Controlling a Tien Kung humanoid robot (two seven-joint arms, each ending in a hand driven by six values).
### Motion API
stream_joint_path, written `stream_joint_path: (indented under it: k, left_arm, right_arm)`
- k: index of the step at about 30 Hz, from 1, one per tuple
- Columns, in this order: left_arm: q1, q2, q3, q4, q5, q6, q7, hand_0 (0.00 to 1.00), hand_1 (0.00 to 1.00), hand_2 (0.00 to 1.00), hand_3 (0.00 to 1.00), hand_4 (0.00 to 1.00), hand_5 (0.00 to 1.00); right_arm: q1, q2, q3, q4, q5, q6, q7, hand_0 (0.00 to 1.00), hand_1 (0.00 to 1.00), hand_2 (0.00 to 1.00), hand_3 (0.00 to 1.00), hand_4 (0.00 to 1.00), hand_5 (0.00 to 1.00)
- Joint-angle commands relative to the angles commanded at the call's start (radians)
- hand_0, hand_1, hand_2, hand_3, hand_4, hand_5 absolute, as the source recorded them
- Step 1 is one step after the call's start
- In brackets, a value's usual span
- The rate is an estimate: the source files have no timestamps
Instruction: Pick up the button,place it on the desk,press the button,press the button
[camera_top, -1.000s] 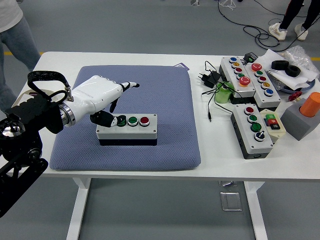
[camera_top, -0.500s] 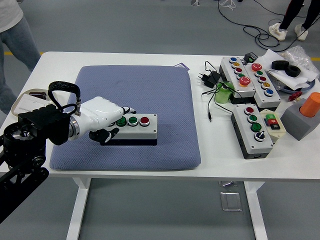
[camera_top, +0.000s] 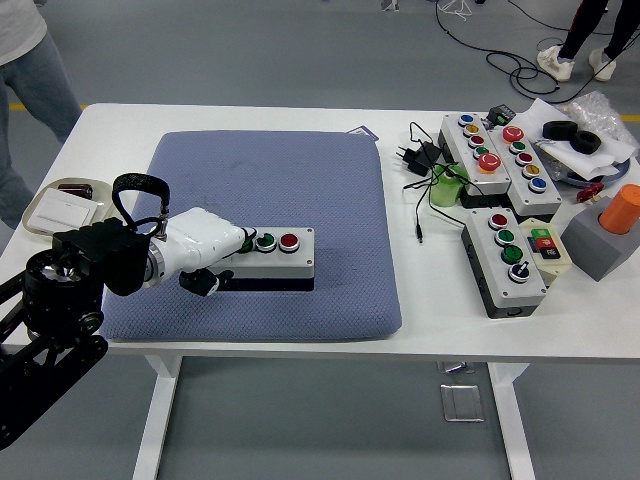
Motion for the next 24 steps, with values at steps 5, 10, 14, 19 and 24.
stream_joint_path:
  k: [5,10,14,19,24]
  left_arm:
    - [-0.014,-0.002,0.001,0.012,0.000,0.000,-0.003,0.086,0.027,0.055,0.926,0.513,0.002]
    - [-0.020,-0.001,0.012,0.015,0.000,0.000,-0.005,0.086,0.027,0.055,0.924,0.512,0.002]
    - [-0.024,0.001,0.024,0.015,0.000,0.000,-0.005,0.086,0.027,0.055,0.918,0.510,0.002]
    - [-0.032,0.000,0.038,0.025,0.000,0.000,-0.002,0.086,0.027,0.055,0.918,0.510,0.002]
    - [-0.040,0.000,0.058,0.041,0.000,0.000,0.003,0.087,0.028,0.056,0.911,0.513,0.002]
  right_arm:
    - [0.002,-0.001,-0.001,0.000,0.000,0.001,0.000,0.631,0.478,0.532,0.584,0.262,0.008]
    - [0.003,-0.001,-0.001,0.000,0.000,0.000,0.001,0.631,0.477,0.532,0.584,0.262,0.008]
    - [0.003,-0.001,0.000,0.000,0.000,0.000,0.001,0.631,0.478,0.532,0.583,0.262,0.008]
    - [0.004,-0.001,0.001,0.000,-0.001,0.000,0.001,0.631,0.478,0.532,0.583,0.262,0.008]
    - [0.005,-0.001,0.000,0.000,0.000,0.000,0.001,0.631,0.478,0.532,0.584,0.263,0.007]
